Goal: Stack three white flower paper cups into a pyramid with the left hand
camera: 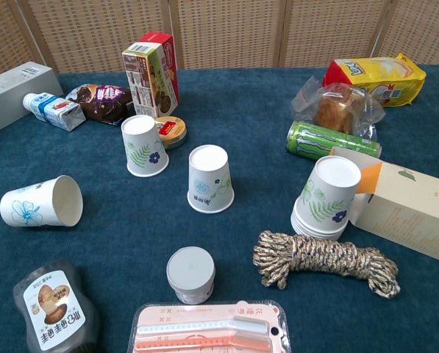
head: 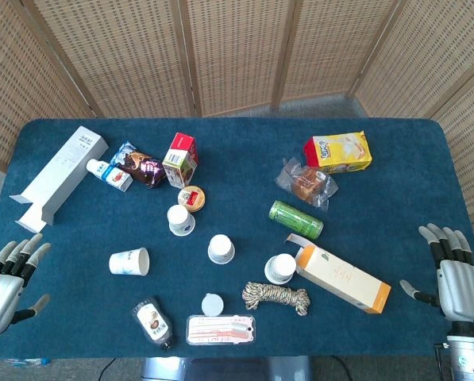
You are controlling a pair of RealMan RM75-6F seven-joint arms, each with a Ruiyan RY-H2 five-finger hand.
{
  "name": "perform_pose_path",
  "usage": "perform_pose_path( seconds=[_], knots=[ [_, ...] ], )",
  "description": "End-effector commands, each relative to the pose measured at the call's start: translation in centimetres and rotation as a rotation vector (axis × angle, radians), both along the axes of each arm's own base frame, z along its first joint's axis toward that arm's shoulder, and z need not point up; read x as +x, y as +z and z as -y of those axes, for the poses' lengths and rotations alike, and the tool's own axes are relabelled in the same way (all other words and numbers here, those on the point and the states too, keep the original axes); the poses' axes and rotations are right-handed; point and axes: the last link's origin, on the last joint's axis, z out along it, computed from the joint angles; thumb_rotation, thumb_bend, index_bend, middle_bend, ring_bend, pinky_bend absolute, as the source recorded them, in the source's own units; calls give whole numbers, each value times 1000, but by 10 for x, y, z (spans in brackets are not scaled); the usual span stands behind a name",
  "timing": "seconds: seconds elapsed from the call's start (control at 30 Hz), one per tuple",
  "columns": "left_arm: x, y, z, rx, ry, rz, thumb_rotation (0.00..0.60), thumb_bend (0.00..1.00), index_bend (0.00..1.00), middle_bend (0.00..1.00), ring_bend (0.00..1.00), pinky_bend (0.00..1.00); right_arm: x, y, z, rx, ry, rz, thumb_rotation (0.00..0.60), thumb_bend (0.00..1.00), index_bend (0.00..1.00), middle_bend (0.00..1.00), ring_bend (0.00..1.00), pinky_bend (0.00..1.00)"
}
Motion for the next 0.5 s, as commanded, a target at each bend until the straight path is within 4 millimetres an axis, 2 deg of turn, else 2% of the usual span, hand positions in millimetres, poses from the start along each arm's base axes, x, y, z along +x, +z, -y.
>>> perform_pose_path(
  seconds=[0.03, 0.3, 0.5],
  knots=[
    [-1, 0, 0, -1, 2, -1, 600, 314, 0, 0, 0, 0, 0, 0, 0, 0, 1, 1, 600, 115, 130, 0, 0, 0],
    [-1, -3, -2, -12, 1, -1, 600, 314, 0, 0, 0, 0, 0, 2, 0, -6, -6, 15, 600, 114, 130, 0, 0, 0],
    [-4, -20, -10, -60, 31, -4, 600, 313, 0, 0, 0, 0, -2, 7, 1, -19, -12, 30, 600, 115, 130, 0, 0, 0]
  ],
)
